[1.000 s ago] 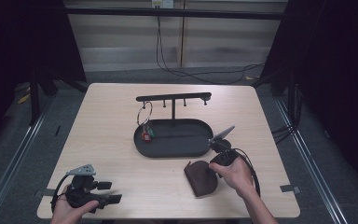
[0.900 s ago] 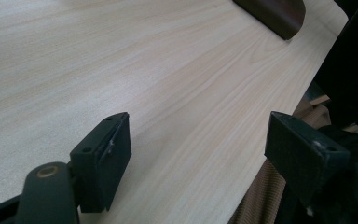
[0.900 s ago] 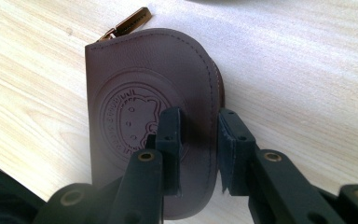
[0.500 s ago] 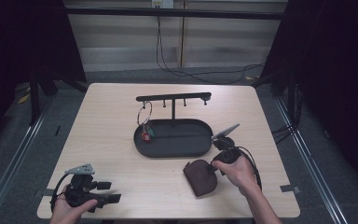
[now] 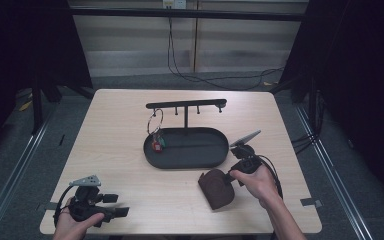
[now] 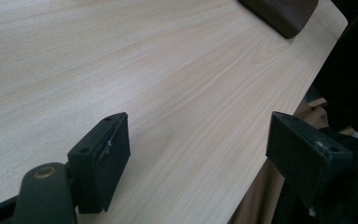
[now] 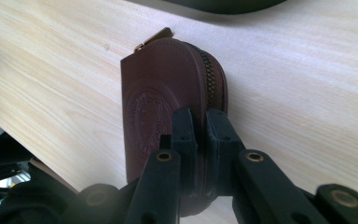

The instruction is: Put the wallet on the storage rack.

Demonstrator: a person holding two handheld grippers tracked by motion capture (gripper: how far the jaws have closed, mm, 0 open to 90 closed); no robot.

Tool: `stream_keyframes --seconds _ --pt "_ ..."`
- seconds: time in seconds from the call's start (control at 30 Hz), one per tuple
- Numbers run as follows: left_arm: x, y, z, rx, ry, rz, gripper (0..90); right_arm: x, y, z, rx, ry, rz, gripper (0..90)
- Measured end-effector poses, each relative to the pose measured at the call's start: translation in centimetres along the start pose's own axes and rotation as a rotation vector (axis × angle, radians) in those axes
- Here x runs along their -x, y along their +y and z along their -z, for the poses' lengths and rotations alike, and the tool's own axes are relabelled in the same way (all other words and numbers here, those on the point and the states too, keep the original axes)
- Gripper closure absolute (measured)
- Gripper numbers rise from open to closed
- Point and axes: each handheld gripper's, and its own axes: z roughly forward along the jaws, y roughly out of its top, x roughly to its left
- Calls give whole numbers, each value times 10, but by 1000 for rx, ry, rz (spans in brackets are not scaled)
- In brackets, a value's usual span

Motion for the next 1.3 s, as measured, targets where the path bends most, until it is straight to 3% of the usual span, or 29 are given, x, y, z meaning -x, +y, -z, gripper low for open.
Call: stream_keyframes --seconds 0.4,1.03,1.3 --pt "0 0 1 3 0 -1 224 -11 9 16 -30 -103 50 841" --pt "0 0 1 1 8 -6 223 -23 20 36 -98 -198 91 841" --pt "0 0 2 12 11 -1 221 -31 27 44 -94 -217 102 840"
